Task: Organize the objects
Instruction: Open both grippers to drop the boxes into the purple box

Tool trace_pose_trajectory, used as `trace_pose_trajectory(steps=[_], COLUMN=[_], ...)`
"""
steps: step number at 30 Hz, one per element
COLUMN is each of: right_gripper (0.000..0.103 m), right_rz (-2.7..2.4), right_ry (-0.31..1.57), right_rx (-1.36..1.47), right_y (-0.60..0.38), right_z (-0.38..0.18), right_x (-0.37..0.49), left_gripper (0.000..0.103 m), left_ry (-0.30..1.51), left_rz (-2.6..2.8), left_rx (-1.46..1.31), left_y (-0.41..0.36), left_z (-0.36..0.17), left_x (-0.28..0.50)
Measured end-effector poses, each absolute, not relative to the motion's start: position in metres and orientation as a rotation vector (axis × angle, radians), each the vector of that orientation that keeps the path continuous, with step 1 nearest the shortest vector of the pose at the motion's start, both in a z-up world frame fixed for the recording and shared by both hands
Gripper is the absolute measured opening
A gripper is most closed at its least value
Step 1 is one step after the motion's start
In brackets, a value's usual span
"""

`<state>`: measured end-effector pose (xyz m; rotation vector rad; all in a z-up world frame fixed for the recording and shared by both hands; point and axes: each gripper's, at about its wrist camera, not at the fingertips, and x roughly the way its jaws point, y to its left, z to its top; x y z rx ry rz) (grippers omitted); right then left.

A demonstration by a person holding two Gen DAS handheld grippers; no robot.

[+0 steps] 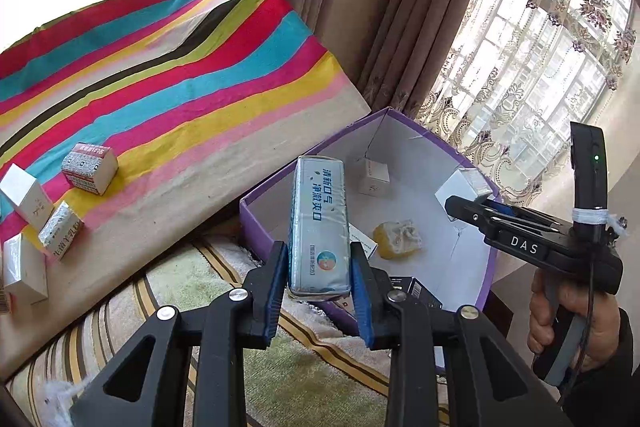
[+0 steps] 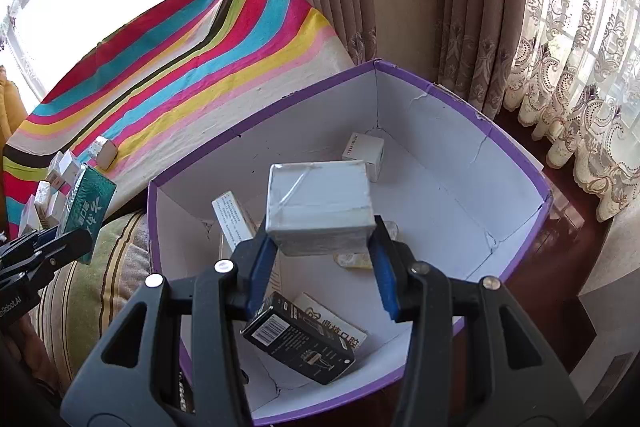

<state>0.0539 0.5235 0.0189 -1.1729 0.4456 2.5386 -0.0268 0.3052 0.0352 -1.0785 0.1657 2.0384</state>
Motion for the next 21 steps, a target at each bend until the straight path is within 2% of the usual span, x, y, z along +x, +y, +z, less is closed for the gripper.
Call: trace_pose_trajectory(steps=[3, 5, 7, 14, 21], right_gripper=[0.052, 0.058, 0.063, 0.064, 0.066], right_rz=[2.536, 2.537, 2.542, 2.553, 2.571], right_ry=[0.437, 0.432, 0.422, 0.384, 0.359], right_rx=[-1.166, -1.163, -1.164, -1.193, -1.206], right_y=[0.526, 0.527, 0.527, 0.519, 0.506], right_z=[0.020, 0.020, 0.020, 0.020, 0.028], right_x=[0.055, 0.056, 0.056, 0.052, 0.049], left_gripper=[0.033, 0.044, 0.050, 0.064, 0.065], left_ry=[0.172, 0.173, 0.160, 0.099, 0.074], left_rz=[2.021, 2.019, 2.023, 2.065, 2.096], left_rx=[-1.081, -1.090, -1.096, -1.104, -1.107], left_y=[0.315, 0.317, 0.315, 0.297, 0.275], left_z=[0.034, 0.033, 0.031, 0.034, 0.036], left_x=[-0.026, -0.027, -0.028, -0.035, -0.036])
